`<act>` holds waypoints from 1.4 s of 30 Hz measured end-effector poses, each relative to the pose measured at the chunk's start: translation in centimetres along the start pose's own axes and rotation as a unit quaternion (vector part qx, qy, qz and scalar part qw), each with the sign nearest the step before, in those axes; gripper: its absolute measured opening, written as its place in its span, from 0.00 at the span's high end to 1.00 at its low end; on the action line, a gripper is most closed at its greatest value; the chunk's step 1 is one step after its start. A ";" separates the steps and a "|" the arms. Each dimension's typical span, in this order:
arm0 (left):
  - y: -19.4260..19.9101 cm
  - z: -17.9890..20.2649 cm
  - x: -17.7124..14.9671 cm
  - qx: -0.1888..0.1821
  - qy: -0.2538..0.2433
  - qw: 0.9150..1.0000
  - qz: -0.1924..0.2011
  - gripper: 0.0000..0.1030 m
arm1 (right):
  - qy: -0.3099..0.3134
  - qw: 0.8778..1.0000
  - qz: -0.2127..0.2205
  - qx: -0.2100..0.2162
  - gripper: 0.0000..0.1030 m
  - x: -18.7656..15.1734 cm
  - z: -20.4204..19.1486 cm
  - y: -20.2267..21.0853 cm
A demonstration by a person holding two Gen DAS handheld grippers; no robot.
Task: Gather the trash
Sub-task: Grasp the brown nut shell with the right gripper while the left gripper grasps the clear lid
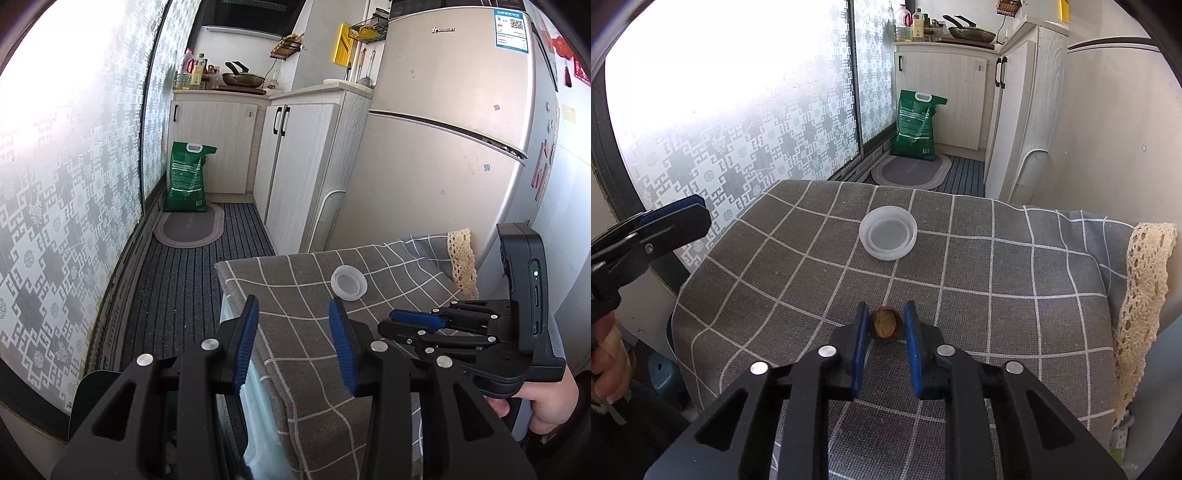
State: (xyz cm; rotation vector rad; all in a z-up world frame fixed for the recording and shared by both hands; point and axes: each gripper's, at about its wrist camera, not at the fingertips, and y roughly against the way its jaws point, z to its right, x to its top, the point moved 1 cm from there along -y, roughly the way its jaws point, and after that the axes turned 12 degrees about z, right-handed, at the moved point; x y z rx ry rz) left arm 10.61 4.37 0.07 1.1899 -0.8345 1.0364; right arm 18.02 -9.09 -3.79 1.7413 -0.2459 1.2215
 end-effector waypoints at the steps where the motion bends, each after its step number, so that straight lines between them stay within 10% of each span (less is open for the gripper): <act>1: -0.3 0.3 -0.1 -0.002 0.002 1.000 -0.005 0.58 | -0.002 1.000 0.001 0.002 0.83 0.0 0.2 0.1; 19: -6.3 6.2 -0.3 0.012 -0.038 0.998 -0.053 0.29 | -0.055 0.997 0.053 0.007 0.83 -0.3 6.6 6.7; 42: -13.4 6.6 -0.3 0.095 -0.040 0.981 -0.165 0.48 | -0.071 0.995 0.056 0.030 0.83 -2.6 8.0 8.4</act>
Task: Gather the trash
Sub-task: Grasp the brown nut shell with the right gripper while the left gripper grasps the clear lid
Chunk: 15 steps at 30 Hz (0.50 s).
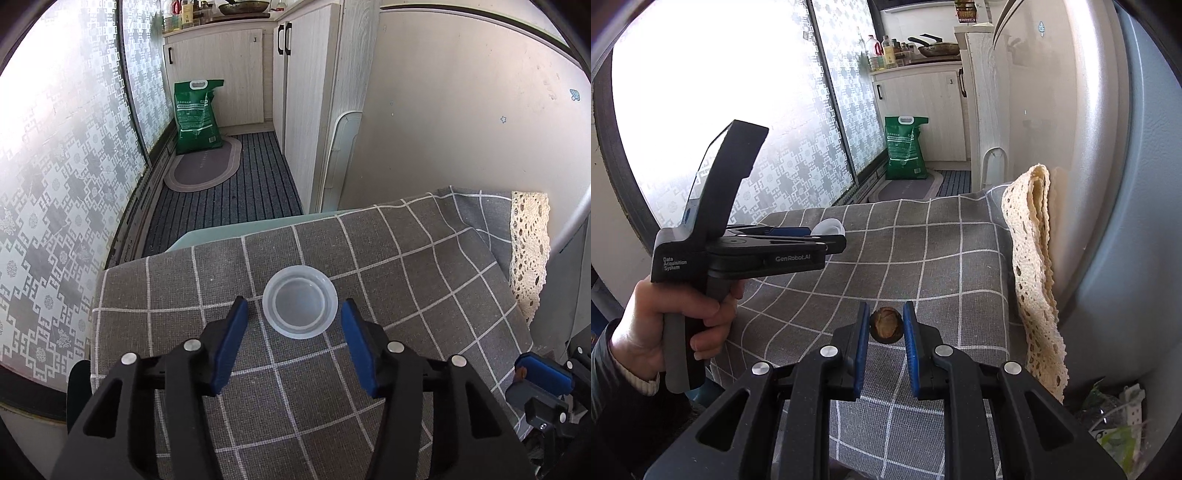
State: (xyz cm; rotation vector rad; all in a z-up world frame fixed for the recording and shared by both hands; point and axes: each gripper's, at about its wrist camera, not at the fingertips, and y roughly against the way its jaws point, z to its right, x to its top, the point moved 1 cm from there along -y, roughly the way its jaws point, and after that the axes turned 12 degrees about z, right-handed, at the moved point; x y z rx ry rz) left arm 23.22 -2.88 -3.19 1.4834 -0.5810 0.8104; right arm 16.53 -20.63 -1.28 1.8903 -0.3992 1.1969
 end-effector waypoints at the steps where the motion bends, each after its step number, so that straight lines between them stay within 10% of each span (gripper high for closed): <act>1: -0.1 0.0 0.1 0.002 -0.003 1.000 -0.002 0.49 | 0.001 1.000 -0.001 0.001 0.83 0.0 -0.1 0.0; 15: 1.0 -0.8 -0.1 -0.009 -0.009 1.000 0.002 0.59 | 0.017 1.000 -0.018 -0.001 0.83 0.1 -1.3 -1.0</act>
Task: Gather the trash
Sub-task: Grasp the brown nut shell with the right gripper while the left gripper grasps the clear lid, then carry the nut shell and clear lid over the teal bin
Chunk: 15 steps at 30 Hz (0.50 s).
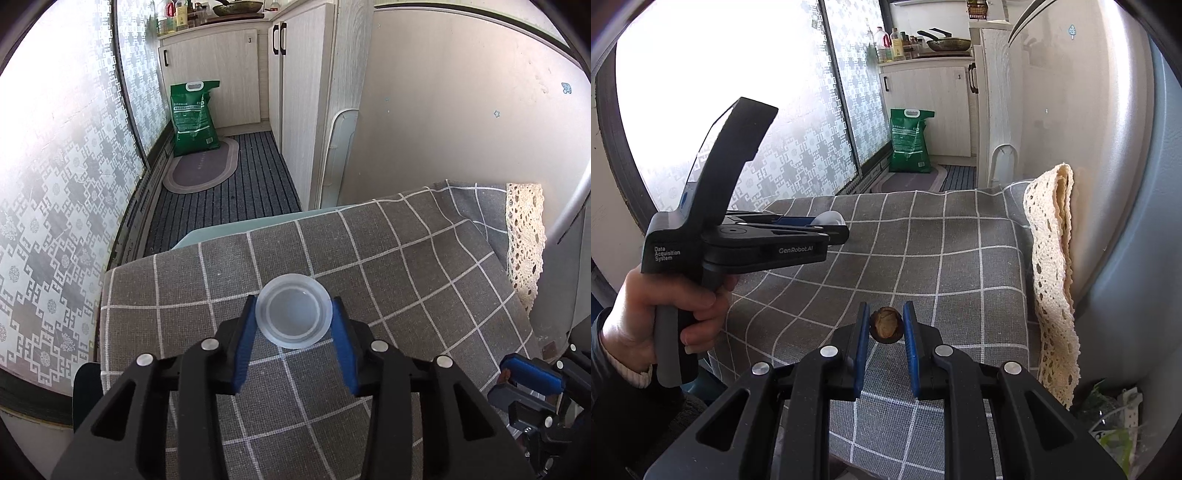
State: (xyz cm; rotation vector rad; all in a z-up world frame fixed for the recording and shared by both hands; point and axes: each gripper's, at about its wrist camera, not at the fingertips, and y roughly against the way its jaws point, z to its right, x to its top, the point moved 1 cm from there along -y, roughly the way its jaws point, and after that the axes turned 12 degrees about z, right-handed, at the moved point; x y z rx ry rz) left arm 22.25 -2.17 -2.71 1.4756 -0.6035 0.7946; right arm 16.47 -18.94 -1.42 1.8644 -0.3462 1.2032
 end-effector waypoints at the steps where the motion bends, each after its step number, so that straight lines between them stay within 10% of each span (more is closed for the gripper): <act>1: 0.3 -0.2 -0.1 0.001 0.000 1.000 0.003 0.59 | 0.001 1.000 -0.002 0.000 0.83 0.0 -0.2 -0.1; 15: 6.3 -4.4 -2.0 -0.003 -0.002 0.998 0.056 0.59 | 0.034 0.999 -0.017 -0.002 0.83 0.9 -4.0 -2.5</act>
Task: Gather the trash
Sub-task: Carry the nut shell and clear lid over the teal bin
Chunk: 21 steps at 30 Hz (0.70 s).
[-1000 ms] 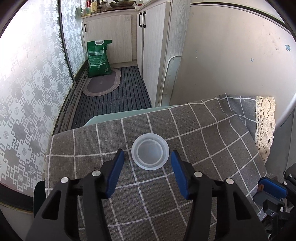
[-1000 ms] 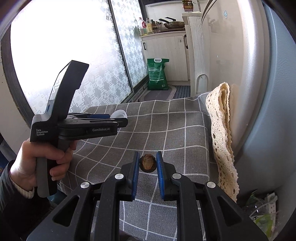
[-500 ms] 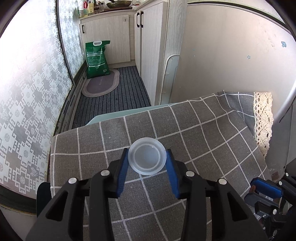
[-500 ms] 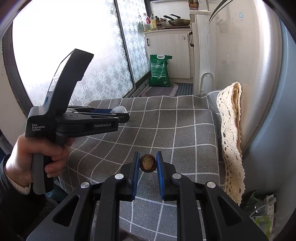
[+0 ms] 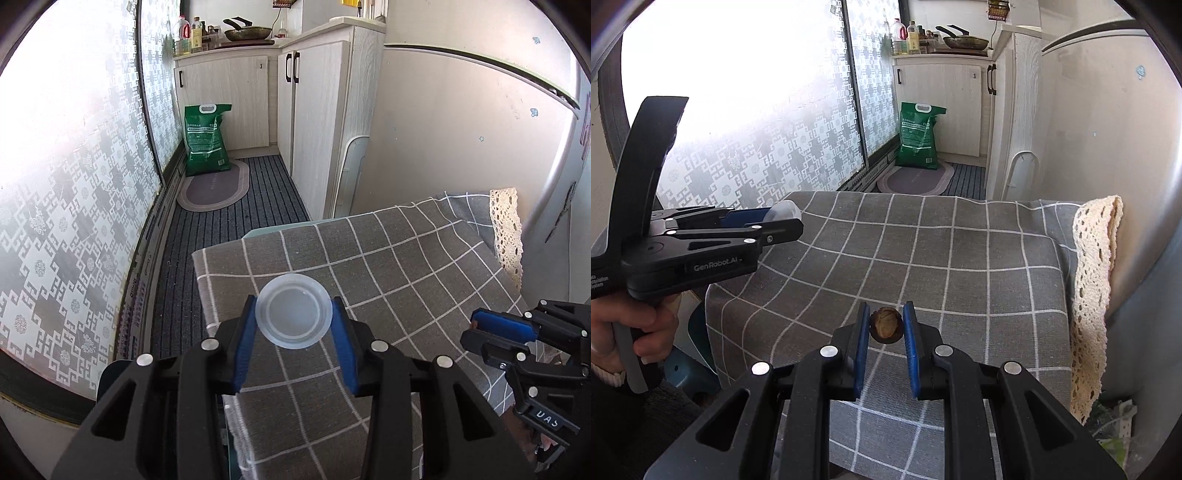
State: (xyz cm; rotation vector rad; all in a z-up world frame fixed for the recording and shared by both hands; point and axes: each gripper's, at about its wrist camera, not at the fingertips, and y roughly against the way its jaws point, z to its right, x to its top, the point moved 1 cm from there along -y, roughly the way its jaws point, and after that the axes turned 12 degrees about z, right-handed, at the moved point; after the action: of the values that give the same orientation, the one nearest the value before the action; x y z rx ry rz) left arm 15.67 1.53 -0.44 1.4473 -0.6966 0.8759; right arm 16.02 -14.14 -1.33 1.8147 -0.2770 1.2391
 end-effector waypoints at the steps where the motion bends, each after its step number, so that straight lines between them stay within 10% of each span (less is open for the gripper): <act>1: 0.5 -0.3 -0.2 -0.001 -0.001 1.000 0.004 0.59 | 0.002 1.000 -0.001 0.002 0.83 0.2 -0.4 -0.2; 21: 7.2 -9.5 -5.2 -0.007 0.019 0.998 0.057 0.59 | 0.053 0.998 -0.005 0.046 0.83 3.3 -10.5 -4.0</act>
State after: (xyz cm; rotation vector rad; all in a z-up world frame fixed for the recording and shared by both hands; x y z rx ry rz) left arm 5.82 9.96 -1.31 1.3862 -0.7611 0.9818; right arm 13.38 -2.82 0.33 1.8178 -0.1535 1.3553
